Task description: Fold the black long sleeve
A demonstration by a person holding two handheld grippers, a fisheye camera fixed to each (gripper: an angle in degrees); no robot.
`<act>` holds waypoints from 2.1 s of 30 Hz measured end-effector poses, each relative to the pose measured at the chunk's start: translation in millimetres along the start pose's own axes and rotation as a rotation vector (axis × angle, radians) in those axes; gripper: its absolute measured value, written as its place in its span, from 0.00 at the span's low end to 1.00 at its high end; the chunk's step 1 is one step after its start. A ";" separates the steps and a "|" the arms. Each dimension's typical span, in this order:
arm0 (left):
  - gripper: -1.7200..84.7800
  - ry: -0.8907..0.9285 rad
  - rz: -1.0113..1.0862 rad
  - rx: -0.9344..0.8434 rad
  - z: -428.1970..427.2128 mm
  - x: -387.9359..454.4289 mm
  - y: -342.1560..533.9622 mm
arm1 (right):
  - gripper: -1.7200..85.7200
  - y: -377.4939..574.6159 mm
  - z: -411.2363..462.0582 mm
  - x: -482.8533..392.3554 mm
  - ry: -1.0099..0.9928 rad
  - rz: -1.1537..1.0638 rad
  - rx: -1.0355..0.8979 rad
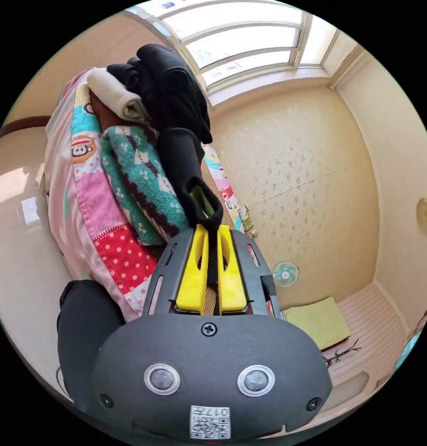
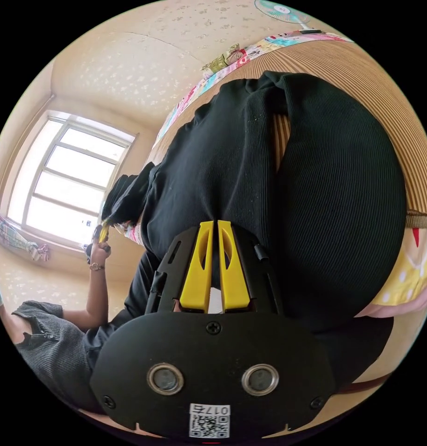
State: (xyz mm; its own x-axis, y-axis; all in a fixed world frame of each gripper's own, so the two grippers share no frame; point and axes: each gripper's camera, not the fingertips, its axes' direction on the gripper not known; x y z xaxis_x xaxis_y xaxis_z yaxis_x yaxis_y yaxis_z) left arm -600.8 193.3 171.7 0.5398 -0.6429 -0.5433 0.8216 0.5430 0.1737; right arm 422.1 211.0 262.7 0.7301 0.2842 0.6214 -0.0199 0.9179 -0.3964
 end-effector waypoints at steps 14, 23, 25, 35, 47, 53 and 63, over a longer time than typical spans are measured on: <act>0.14 0.505 0.627 -0.727 301.0 354.7 232.6 | 0.04 16.2 -27.8 9.0 0.021 0.007 -0.028; 0.15 0.274 0.752 -1.037 291.3 261.7 371.1 | 0.08 81.0 -141.8 -25.0 0.533 0.054 0.242; 0.15 0.143 0.790 -1.004 268.5 238.8 363.7 | 0.11 81.6 -145.7 -5.9 0.593 0.111 0.188; 0.02 -0.163 0.726 -1.111 214.3 141.6 298.1 | 0.05 60.3 -280.4 71.8 -0.116 -0.008 0.347; 0.01 -0.199 0.677 -1.053 197.9 138.4 292.3 | 0.18 231.7 -392.5 198.5 0.114 0.625 0.877; 0.01 -0.224 0.662 -1.107 205.1 142.5 295.5 | 0.19 257.2 -351.4 211.7 -0.020 0.619 0.973; 0.01 -0.222 0.555 -1.219 215.7 136.7 292.8 | 0.06 129.6 -326.9 80.2 0.185 0.320 1.015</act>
State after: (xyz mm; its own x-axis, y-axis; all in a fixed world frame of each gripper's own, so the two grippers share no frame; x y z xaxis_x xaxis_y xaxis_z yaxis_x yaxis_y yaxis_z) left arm -246.9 147.9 325.5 0.8567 -0.1952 -0.4775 -0.1327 0.8111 -0.5696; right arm 701.4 262.3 40.2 0.6808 0.5832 0.4431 -0.7226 0.6338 0.2760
